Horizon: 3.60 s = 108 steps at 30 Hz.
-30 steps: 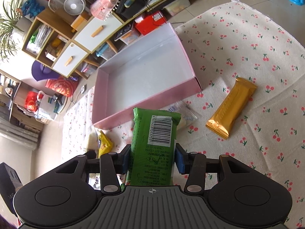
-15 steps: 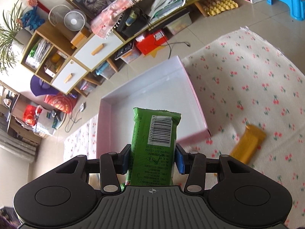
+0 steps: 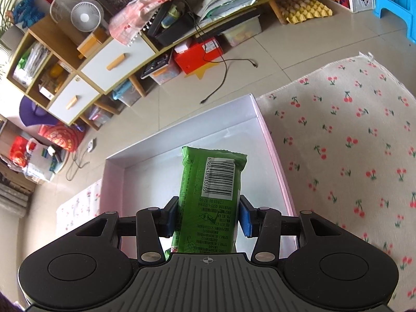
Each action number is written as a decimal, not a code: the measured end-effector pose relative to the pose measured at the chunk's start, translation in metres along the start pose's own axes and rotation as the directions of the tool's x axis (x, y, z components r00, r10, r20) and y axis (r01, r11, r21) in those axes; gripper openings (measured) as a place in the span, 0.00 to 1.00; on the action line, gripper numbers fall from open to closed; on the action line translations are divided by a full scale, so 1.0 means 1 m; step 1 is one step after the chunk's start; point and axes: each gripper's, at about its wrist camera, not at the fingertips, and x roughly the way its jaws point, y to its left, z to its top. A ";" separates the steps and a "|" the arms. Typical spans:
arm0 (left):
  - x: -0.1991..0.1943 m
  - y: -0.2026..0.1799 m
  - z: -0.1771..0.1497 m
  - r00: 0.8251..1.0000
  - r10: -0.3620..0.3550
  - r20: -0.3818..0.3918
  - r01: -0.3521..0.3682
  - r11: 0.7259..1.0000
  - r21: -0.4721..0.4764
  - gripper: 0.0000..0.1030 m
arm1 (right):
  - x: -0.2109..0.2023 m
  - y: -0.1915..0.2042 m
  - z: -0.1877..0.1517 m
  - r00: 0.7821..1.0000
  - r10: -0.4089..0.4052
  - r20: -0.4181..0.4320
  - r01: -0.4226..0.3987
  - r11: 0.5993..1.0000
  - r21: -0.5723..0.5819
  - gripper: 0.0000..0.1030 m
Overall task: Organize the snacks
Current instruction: 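Lift both held snacks and carry them over the pink box, then open the right tool to drop the green pastry while the left tool lowers and releases the bread roll, then move both tools back over the remaining snacks on the table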
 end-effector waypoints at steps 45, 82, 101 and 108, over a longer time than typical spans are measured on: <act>0.065 -0.026 0.054 0.993 0.074 0.089 -0.083 0.991 0.100 0.18 | -0.028 -0.008 -0.011 0.995 0.075 0.058 -0.067 0.990 -0.121 0.78; 0.066 -0.066 0.044 0.994 0.081 0.079 -0.101 0.945 0.311 0.93 | -0.056 -0.024 -0.020 0.998 0.003 0.068 0.005 0.992 -0.126 0.82; 0.007 -0.056 0.011 0.969 0.228 0.093 -0.246 0.923 0.294 0.99 | -0.108 -0.018 -0.066 0.999 -0.029 0.029 0.033 0.989 -0.144 0.82; -0.006 -0.045 -0.007 0.965 0.244 0.092 -0.261 0.921 0.290 0.99 | -0.114 -0.015 -0.089 1.000 -0.026 0.018 0.028 0.983 -0.179 0.82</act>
